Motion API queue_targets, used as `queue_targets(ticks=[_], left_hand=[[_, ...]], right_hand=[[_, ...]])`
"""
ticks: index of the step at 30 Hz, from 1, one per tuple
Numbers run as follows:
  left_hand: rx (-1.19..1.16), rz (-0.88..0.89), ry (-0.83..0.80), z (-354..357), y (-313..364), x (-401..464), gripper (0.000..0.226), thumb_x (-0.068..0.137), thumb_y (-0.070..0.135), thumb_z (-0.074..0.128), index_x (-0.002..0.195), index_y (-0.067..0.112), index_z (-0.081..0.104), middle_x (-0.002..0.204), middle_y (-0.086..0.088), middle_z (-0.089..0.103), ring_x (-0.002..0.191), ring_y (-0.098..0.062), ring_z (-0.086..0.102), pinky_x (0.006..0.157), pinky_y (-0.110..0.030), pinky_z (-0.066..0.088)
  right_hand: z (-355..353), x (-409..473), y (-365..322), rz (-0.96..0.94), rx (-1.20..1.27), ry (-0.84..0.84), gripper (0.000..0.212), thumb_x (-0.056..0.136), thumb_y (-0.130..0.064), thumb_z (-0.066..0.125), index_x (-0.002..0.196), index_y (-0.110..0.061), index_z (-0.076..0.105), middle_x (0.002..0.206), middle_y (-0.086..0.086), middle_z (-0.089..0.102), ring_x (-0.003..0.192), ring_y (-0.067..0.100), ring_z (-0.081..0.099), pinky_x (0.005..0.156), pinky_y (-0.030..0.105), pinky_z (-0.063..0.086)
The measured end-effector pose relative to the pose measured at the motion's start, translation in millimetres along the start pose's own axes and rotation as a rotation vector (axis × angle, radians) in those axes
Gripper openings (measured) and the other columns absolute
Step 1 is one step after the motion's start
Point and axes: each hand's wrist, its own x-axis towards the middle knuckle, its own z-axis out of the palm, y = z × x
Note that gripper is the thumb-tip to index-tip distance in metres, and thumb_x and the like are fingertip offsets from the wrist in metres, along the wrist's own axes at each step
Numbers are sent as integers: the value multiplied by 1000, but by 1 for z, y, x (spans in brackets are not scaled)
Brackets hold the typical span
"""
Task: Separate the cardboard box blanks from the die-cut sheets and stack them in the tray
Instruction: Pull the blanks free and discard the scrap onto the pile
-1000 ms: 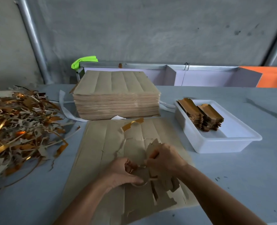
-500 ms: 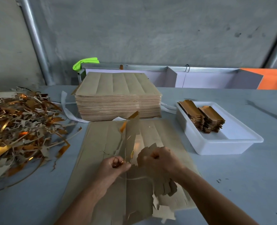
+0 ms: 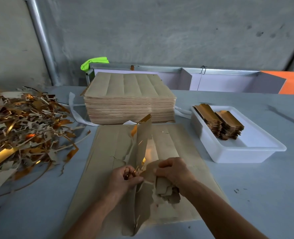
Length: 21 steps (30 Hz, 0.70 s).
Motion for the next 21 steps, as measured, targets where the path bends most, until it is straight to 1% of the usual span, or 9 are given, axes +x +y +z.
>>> queue_targets(ticks=[3, 5, 6, 9, 11, 13, 15, 19, 21], left_hand=[[-13, 10, -5, -1, -4, 0, 18, 72, 2, 77, 67, 9, 61, 48, 6, 50, 49, -4, 44, 49, -17, 39], [-32, 35, -10, -1, -6, 0, 20, 71, 3, 78, 66, 8, 60, 46, 7, 49, 45, 0, 42, 45, -14, 36], [-29, 45, -11, -1, -7, 0, 20, 71, 4, 78, 66, 8, 60, 45, 7, 49, 45, 1, 42, 44, -13, 36], [-2, 70, 3, -1, -10, 1, 20, 74, 3, 76, 66, 11, 60, 46, 9, 49, 47, 2, 42, 47, -11, 35], [-12, 78, 31, 1, -12, 3, 22, 76, 3, 74, 63, 13, 59, 47, 10, 50, 47, 2, 42, 49, -11, 35], [-23, 66, 48, 3, -13, 4, 24, 79, 4, 71, 62, 15, 59, 47, 10, 51, 47, 1, 43, 49, -11, 36], [-24, 90, 51, 3, -16, 5, 26, 81, 5, 70, 60, 14, 57, 49, 10, 48, 49, -1, 41, 49, -11, 34], [32, 113, 57, 2, -21, 10, 32, 83, 10, 69, 56, 17, 53, 48, 10, 42, 49, -2, 35, 48, -14, 29], [55, 112, 65, 2, -22, 13, 36, 85, 11, 67, 54, 20, 50, 46, 12, 39, 46, -1, 32, 46, -13, 27]], right_hand=[[7, -1, -1, 80, 15, -28, 20, 73, -24, 80, 83, -18, 64, 81, 1, 63, 72, 12, 62, 50, 18, 49], [13, -2, 1, 124, -7, -91, 38, 72, -30, 80, 101, -11, 65, 89, 5, 65, 78, 15, 63, 54, 20, 50], [17, -2, 2, 128, -37, -117, 40, 72, -31, 80, 103, -11, 64, 93, 6, 65, 81, 16, 63, 58, 21, 51], [21, -4, 4, 102, -25, -140, 14, 78, -19, 74, 84, -17, 62, 88, 3, 62, 80, 13, 60, 58, 18, 49], [16, -3, 5, 100, 56, -53, 7, 81, -12, 70, 83, -13, 64, 87, 4, 62, 81, 15, 61, 60, 22, 53], [7, -1, 9, 74, 65, 101, 4, 83, -10, 66, 85, -6, 65, 90, 11, 63, 86, 24, 62, 73, 38, 58], [-2, 0, 15, 50, 91, 208, 6, 85, -8, 61, 83, -3, 64, 90, 17, 62, 87, 30, 62, 78, 47, 56], [-21, 0, 23, 31, 270, 355, 8, 86, -6, 61, 79, -9, 61, 84, 13, 62, 77, 25, 59, 63, 36, 54], [-27, 2, 24, 10, 335, 404, 10, 87, -6, 61, 79, -11, 59, 86, 14, 61, 77, 25, 58, 66, 37, 52]])
